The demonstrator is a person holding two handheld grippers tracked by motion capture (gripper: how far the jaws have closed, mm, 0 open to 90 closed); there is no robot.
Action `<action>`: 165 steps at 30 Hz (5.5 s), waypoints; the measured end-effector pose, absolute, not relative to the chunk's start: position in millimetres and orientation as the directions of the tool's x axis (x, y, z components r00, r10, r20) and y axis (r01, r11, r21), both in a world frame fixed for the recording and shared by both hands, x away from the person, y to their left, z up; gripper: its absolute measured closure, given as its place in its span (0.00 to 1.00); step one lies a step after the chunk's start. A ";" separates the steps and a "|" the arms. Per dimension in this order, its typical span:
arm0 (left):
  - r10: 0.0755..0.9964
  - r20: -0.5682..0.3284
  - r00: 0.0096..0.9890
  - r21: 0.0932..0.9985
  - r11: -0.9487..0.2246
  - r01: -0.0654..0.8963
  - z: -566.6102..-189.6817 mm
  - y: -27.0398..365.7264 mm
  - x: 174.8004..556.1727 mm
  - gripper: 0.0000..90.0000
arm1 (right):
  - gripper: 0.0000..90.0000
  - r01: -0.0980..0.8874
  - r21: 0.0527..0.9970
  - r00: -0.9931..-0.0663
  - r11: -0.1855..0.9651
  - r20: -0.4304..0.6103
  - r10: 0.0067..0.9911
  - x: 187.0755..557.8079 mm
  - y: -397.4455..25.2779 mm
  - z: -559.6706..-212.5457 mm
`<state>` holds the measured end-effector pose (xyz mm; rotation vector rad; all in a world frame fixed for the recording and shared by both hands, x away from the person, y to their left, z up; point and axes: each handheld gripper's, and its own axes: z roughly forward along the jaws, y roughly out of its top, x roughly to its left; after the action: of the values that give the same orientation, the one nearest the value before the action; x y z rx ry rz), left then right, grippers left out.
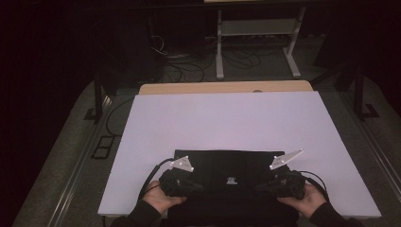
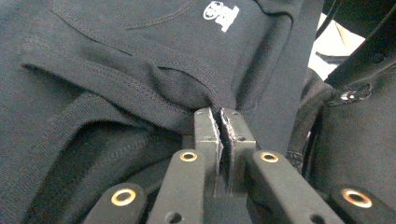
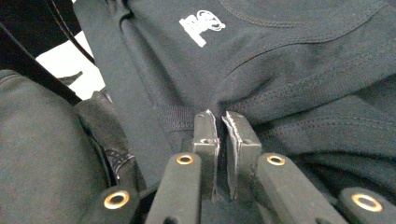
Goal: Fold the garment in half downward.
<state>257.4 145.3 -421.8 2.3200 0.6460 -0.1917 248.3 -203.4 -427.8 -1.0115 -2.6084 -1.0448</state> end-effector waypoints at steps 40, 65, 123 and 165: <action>0.455 -0.284 0.844 0.625 -0.580 0.523 -418.4 154.4 261.8 0.40 | 0.28 0.647 0.595 -0.736 0.477 0.323 0.595 246.7 -210.2 -416.9; 0.478 -0.263 0.838 0.705 -0.498 0.505 -392.8 166.4 286.1 0.00 | 0.00 0.602 0.674 -0.736 0.428 0.262 0.624 268.3 -229.6 -386.2; 0.556 -0.282 0.782 0.704 -0.433 0.563 -408.6 200.9 347.8 0.00 | 0.00 0.645 0.654 -0.679 0.395 0.255 0.688 334.3 -265.6 -400.7; 0.596 -0.296 0.747 0.661 -0.437 0.610 -445.0 214.3 365.4 0.12 | 0.22 0.695 0.576 -0.648 0.431 0.242 0.722 346.6 -282.9 -439.4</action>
<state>365.4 214.3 -445.0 2.1505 0.9024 -0.0239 346.6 -282.9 -439.4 -1.3332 -2.6921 -1.0519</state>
